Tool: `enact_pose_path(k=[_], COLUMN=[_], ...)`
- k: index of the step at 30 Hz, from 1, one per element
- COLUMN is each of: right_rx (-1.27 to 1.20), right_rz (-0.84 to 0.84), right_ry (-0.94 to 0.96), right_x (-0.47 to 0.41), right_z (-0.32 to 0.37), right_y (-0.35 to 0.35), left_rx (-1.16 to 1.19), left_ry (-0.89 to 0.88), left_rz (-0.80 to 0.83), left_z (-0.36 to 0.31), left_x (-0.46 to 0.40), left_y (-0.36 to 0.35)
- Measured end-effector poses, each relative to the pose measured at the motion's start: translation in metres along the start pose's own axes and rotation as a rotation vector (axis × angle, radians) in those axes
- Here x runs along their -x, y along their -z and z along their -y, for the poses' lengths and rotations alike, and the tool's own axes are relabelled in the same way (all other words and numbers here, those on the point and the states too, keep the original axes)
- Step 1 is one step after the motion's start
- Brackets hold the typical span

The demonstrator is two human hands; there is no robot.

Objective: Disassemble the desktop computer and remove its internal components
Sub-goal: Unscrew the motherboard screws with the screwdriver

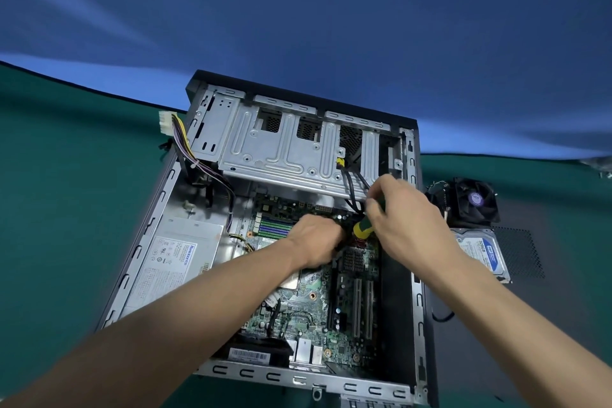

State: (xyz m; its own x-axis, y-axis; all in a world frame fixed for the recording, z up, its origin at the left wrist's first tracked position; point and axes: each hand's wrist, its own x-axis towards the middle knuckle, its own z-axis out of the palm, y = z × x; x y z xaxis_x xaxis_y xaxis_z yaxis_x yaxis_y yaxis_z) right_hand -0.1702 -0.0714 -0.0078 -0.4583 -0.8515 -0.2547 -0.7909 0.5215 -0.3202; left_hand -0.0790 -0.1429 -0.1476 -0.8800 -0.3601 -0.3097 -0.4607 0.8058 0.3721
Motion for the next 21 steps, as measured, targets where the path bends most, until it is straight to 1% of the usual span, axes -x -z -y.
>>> enact_pose_path(k=[2, 5, 8, 12, 17, 21], right_rx=[-0.003, 0.043, -0.002, 0.066, -0.015, 0.003], right_rz=[0.029, -0.007, 0.003, -0.016, 0.027, -0.021], right_ry=[-0.006, 0.004, 0.008, 0.006, 0.004, 0.033], right_x=[-0.0008, -0.0009, -0.0015, 0.0013, 0.0023, 0.0054], right_z=[0.0015, 0.0047, 0.0063, 0.0081, 0.0058, 0.0047], right_y=[0.0007, 0.0006, -0.0015, -0.0018, 0.0000, -0.0019], left_rx=[-0.015, -0.006, 0.003, -0.002, -0.004, -0.010], left_ry=[-0.015, 0.001, -0.003, 0.008, 0.025, 0.015], left_rz=[-0.018, -0.006, -0.017, -0.024, -0.019, -0.027], left_z=[-0.0016, -0.0013, -0.0016, -0.0031, -0.0048, -0.0051], left_x=[0.0009, 0.0017, 0.0019, 0.0025, 0.0033, 0.0025], left_y=[0.0022, 0.0015, 0.0015, 0.0014, 0.0025, 0.0023])
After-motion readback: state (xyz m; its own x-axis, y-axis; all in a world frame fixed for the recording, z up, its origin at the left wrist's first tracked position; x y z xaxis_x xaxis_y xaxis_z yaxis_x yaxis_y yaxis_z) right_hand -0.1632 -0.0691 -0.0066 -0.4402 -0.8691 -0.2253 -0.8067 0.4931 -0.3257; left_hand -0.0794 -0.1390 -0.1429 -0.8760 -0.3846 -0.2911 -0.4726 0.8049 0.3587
